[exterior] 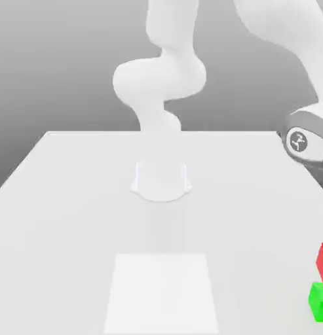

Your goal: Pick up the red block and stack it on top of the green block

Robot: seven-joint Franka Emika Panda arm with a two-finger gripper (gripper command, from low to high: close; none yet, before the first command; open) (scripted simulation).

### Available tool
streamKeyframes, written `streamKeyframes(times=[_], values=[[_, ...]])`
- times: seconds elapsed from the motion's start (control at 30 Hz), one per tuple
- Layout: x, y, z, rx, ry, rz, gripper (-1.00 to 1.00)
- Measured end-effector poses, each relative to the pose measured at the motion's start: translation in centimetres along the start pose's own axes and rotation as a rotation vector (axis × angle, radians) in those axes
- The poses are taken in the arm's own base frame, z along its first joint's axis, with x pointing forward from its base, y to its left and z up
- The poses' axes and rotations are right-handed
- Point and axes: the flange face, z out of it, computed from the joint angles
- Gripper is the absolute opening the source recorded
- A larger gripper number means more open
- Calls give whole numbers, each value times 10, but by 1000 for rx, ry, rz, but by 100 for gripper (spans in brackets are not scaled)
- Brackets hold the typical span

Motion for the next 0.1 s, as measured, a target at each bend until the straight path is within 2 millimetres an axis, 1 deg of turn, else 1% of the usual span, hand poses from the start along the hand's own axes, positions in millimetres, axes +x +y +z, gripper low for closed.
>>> streamKeyframes(times=[0.1], values=[[0, 0, 0, 0, 0, 0, 100]])
